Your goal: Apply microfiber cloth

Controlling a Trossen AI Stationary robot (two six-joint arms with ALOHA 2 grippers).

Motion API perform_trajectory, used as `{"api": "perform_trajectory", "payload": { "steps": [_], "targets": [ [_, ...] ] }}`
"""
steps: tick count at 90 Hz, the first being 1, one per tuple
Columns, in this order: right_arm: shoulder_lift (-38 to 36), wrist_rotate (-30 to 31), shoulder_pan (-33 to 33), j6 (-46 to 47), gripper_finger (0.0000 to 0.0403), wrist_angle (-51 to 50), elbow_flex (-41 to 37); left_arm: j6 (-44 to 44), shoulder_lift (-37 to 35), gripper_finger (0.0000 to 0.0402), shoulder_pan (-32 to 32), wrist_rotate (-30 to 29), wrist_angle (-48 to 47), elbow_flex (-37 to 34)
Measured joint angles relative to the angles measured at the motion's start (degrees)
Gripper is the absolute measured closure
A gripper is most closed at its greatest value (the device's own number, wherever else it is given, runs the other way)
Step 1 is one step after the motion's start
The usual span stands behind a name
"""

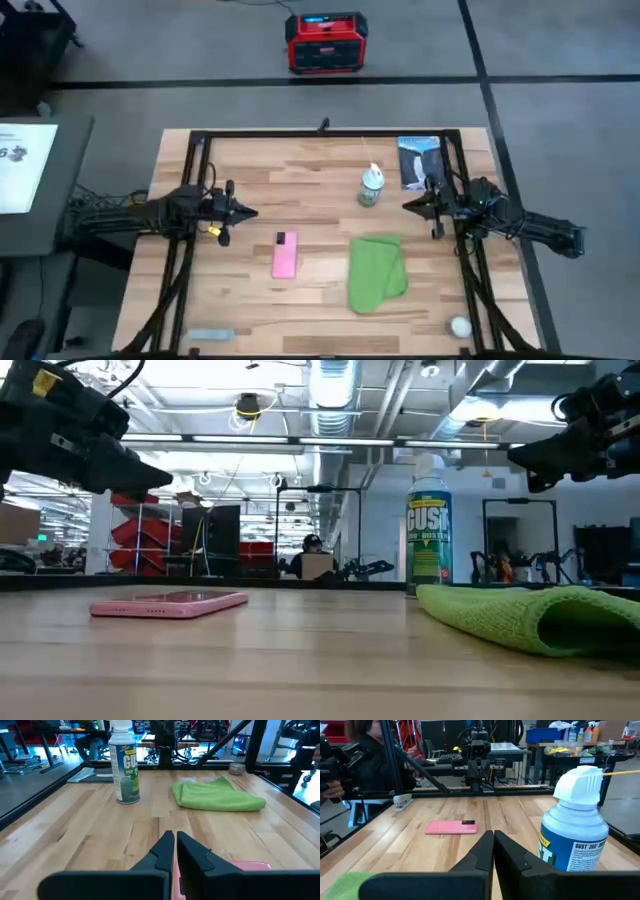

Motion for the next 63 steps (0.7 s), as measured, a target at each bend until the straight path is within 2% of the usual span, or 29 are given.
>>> {"api": "perform_trajectory", "payload": {
  "steps": [27, 41, 63],
  "targets": [
    [0.0, 0.0, 0.0, 0.9, 0.0403, 2.6, -0.3, -1.7, 0.0, 0.0402, 0.0, 0.0, 0.0, 0.0],
    [0.0, -0.1, 0.0, 3.1, 0.0403, 8.0, 0.0, -2.3, 0.0, 0.0402, 0.0, 0.0, -0.2, 0.0],
    [4.3, -0.1, 0.0, 2.9, 0.0403, 5.7, 9.1, -2.3, 0.0, 0.0402, 0.0, 0.0, 0.0, 0.0]
  ]
}}
